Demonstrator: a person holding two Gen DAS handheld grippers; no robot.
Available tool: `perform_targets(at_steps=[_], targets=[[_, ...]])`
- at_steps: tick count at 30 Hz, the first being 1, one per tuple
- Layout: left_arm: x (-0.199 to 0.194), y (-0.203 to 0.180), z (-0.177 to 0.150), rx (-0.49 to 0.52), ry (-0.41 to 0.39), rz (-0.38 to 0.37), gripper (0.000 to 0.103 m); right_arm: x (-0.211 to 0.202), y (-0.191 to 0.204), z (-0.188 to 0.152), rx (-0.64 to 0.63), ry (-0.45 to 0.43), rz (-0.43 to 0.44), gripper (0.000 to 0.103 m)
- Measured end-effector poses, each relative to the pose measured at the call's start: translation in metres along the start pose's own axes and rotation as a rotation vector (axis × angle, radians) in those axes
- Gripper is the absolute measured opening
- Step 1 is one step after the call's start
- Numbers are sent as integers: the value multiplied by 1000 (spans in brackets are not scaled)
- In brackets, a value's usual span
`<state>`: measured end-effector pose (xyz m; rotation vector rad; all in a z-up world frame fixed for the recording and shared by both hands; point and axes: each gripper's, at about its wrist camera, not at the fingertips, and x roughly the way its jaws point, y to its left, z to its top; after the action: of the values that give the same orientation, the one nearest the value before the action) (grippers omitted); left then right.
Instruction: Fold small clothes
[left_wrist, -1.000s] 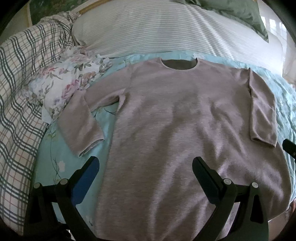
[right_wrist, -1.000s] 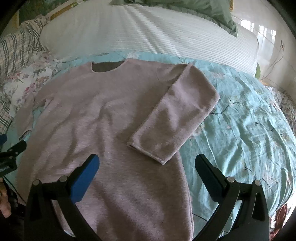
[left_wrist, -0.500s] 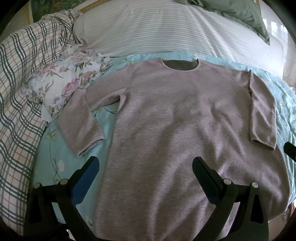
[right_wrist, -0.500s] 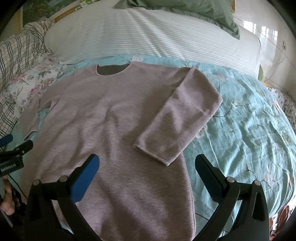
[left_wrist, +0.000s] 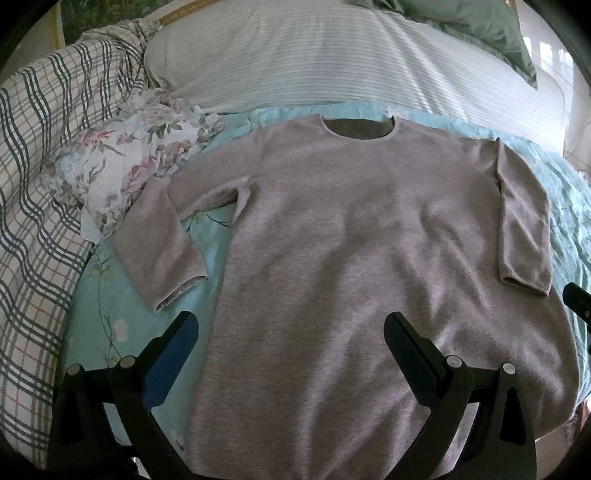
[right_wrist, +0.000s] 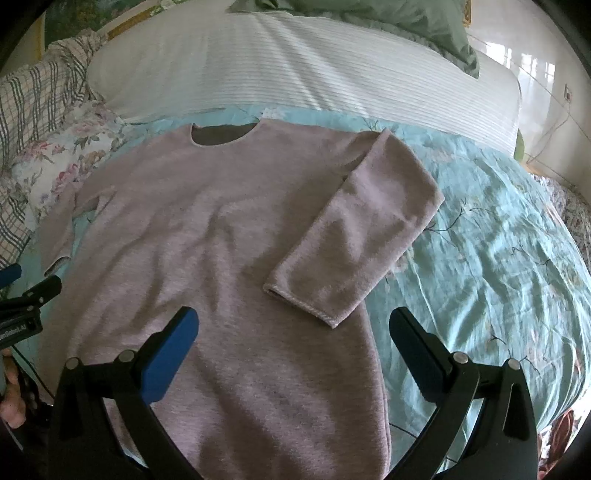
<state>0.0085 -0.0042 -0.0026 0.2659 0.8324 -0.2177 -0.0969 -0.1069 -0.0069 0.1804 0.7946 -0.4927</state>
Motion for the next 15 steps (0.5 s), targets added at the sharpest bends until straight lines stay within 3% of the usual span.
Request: perform_targets(at_steps=[15], targets=[[3, 7, 3, -52, 9, -26, 101, 2, -2, -1, 4, 1, -3, 103]])
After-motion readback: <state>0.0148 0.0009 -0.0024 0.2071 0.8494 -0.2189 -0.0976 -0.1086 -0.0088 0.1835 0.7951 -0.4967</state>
